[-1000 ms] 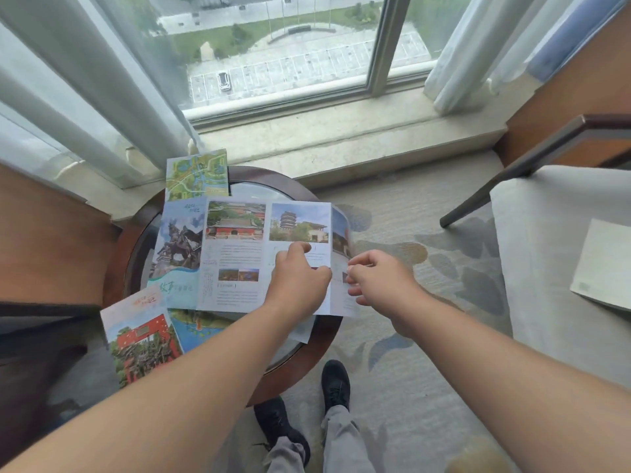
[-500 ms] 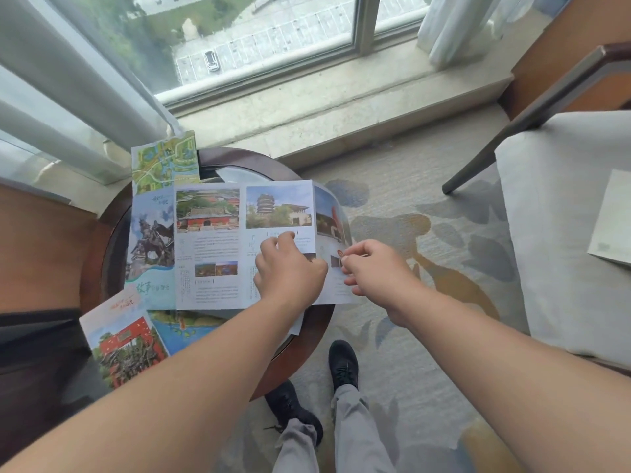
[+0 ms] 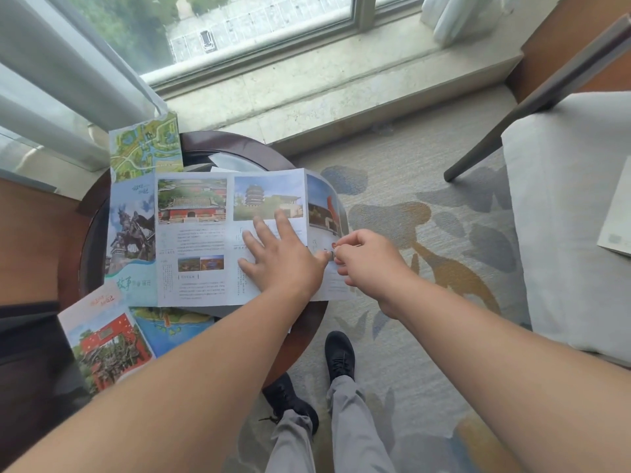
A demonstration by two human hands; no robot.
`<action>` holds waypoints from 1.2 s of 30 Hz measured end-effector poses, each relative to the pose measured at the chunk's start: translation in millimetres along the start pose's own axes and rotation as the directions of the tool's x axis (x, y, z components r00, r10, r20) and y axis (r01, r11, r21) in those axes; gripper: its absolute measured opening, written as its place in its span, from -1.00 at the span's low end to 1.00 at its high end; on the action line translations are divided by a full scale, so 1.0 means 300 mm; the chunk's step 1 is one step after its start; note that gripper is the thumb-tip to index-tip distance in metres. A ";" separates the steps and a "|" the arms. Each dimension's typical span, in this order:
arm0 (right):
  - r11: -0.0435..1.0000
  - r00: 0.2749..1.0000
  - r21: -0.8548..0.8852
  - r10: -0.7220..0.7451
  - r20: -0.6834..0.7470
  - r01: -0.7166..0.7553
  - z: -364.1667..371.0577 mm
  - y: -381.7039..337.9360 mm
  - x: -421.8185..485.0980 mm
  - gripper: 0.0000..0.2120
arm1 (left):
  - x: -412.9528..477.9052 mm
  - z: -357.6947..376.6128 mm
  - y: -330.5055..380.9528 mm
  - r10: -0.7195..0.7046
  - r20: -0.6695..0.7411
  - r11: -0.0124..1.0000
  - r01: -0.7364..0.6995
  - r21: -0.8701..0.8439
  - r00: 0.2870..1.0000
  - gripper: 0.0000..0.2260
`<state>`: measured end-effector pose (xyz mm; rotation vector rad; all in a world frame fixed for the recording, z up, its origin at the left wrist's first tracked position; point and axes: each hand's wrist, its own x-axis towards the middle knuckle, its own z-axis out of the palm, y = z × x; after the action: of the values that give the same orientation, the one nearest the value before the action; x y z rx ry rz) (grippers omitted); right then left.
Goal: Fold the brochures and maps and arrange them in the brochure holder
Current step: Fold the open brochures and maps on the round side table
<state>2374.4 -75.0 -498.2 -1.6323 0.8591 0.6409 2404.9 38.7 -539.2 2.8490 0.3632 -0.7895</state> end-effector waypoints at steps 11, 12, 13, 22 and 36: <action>0.999 1.000 -0.045 0.006 -0.016 -0.006 -0.018 0.020 0.008 -0.89 | -0.001 0.009 -0.012 0.042 -0.041 0.998 -0.040 0.038 0.998 -0.38; 0.999 1.000 -0.047 0.008 -0.016 -0.009 -0.018 0.022 0.005 -0.89 | -0.001 0.009 -0.018 0.054 -0.047 0.998 -0.053 0.025 0.997 -0.40; 0.999 1.000 -0.049 0.011 -0.016 -0.012 -0.018 0.025 0.000 -0.89 | -0.002 0.008 -0.024 0.066 -0.048 0.998 -0.065 0.018 0.997 -0.41; 0.996 1.000 -0.088 0.021 -0.023 -0.023 -0.034 0.053 -0.013 -0.93 | -0.023 0.098 -0.065 0.271 0.001 0.921 -0.260 0.289 0.963 -0.16; 0.997 1.000 -0.082 0.005 -0.015 -0.006 -0.012 0.042 -0.030 -0.91 | -0.017 0.122 -0.046 0.155 -0.133 0.985 -0.143 0.098 0.979 -0.48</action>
<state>2358.8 -78.0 -497.6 -1.7104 0.8578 0.6766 2379.2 42.8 -568.7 2.9801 0.1319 -0.5939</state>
